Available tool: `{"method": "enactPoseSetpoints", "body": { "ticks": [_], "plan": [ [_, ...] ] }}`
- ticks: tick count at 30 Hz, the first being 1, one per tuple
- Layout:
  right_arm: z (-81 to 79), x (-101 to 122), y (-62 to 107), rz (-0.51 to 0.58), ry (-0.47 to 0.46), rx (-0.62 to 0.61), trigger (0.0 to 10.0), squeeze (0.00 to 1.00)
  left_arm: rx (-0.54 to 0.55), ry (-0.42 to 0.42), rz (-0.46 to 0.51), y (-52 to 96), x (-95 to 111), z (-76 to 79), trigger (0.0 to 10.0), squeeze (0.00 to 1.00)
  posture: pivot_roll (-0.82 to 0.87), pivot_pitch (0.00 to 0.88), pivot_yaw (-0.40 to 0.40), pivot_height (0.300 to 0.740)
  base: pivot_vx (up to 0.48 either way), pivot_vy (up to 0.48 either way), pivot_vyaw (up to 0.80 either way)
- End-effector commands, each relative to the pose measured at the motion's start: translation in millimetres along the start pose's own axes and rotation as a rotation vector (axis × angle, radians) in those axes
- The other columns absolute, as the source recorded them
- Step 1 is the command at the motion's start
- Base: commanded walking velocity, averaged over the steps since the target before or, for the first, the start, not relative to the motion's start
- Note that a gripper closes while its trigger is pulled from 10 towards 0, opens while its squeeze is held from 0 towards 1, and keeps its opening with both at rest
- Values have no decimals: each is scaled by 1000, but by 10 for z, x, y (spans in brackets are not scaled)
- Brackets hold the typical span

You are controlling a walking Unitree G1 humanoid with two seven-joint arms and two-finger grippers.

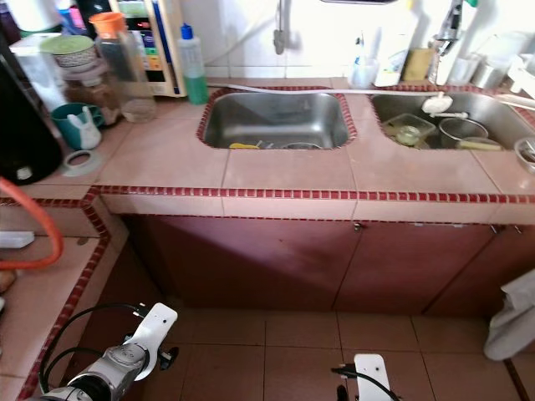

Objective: Kitchen organization

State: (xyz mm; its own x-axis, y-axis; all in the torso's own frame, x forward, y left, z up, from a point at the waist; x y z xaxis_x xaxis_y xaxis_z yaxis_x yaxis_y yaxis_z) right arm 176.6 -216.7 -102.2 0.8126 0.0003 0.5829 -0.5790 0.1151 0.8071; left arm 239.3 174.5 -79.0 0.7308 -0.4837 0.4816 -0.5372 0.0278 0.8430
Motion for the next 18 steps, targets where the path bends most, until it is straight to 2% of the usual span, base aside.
{"method": "enactPoseSetpoints", "body": {
  "ticks": [1,5,9,18],
  "plan": [
    [-15,-30,3,-11,0,6,10000,0,13,10,-25,9,-85,-43,10000,0,35,0,50,740,0,0,-775],
    [-2,-62,10,-20,9,6,10000,0,18,24,-29,14,-142,-43,10000,0,34,0,49,740,0,0,-775],
    [16,-122,24,-36,15,6,10000,0,22,8,-42,20,-212,-38,10000,0,34,0,50,740,0,0,-775],
    [0,-129,25,-38,22,14,10000,0,36,-38,-45,22,-234,-34,10000,0,29,0,54,740,0,0,-775]
  ]
}}
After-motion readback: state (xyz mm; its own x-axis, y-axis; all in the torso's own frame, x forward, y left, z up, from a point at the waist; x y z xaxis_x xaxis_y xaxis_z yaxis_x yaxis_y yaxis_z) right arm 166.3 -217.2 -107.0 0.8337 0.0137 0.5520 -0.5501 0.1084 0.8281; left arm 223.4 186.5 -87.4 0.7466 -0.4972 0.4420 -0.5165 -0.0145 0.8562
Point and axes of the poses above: a point about 5 cm out from each wrist's last joint towards the gripper, its own y axis pointing back from the gripper into the wrist, its own x axis along the axis of the wrist's last joint, z = x × y, the point moved 2 cm from there along -y, pointing out of the wrist towards the gripper, and after that the axes turned 4 degrees about -y, right-handed, at the moved point
